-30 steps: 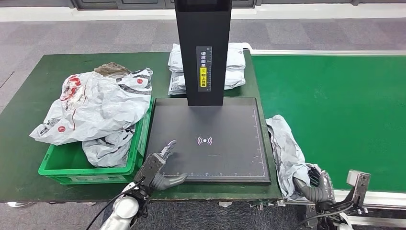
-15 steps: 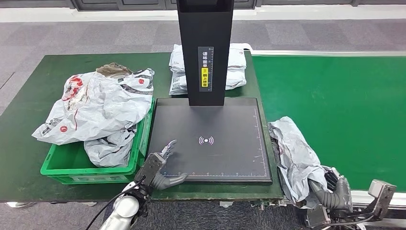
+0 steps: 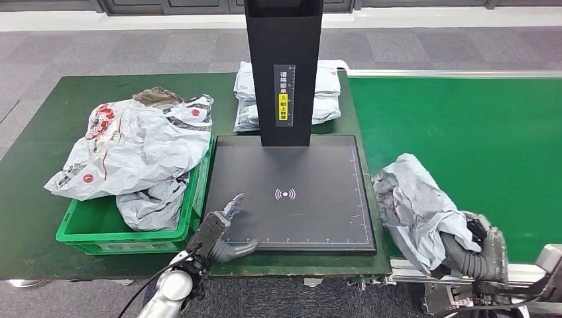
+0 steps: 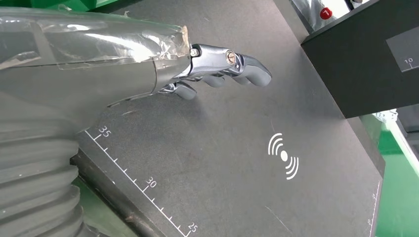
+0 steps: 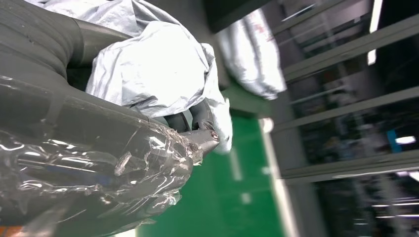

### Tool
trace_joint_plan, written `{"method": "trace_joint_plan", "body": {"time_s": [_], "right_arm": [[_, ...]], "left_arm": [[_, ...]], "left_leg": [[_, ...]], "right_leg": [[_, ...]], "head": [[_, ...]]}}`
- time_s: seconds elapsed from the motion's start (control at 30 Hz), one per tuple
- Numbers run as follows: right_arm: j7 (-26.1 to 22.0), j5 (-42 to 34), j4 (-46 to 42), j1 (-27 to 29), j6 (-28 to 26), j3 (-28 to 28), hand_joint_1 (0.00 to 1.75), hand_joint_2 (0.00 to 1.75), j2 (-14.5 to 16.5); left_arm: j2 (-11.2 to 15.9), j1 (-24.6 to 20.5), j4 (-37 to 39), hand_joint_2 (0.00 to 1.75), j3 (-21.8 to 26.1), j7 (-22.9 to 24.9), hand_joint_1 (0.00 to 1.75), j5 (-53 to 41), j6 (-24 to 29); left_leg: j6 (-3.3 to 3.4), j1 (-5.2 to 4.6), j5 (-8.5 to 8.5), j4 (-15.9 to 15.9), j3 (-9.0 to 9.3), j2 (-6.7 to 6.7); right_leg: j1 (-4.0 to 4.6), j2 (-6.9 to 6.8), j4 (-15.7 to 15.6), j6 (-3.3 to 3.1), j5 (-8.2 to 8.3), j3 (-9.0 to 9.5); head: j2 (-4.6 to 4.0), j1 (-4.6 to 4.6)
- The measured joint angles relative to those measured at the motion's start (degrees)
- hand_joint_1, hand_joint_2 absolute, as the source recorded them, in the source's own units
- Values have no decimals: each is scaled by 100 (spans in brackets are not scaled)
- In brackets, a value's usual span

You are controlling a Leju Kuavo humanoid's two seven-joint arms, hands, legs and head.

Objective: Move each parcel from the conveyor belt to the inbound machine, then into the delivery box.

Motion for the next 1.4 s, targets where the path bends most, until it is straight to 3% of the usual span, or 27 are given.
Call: {"method": "trace_joint_plan", "body": {"time_s": [0.47,0.77,1.1,1.27,1.4], "right_arm": [[42,439,-487,-528,84,216,175,175,-119],[704,551,343,-2258,160,1184,175,175,-690],[1273,-23,2117,-4627,166,2976,175,175,-997],[1449,-321,2464,-5270,31,3685,175,175,-967],[1460,-372,2595,-5445,8,3901,175,175,-949]], "left_arm": [[-1,-64,105,175,-1,-71,0,43,-33],[-44,-210,203,175,-61,-116,0,198,-135],[-113,-631,573,175,-349,-256,0,383,-269],[-160,-907,847,175,-516,-322,0,470,-284],[-173,-986,958,175,-580,-337,0,493,-284]], "left_leg": [[8,-1,2,0,-38,10],[23,-2,29,3,-4,14],[22,-5,53,7,-10,2],[21,-5,57,7,-12,-9],[21,-5,57,7,-16,-12]], "right_leg": [[-3,3,0,6,4,7],[-7,5,0,25,32,4],[-7,-2,1,25,48,-2],[-6,-9,1,25,48,-2],[-7,-12,1,25,48,-2]], "head": [[0,0],[0,0],[0,0],[0,0],[0,1]]}}
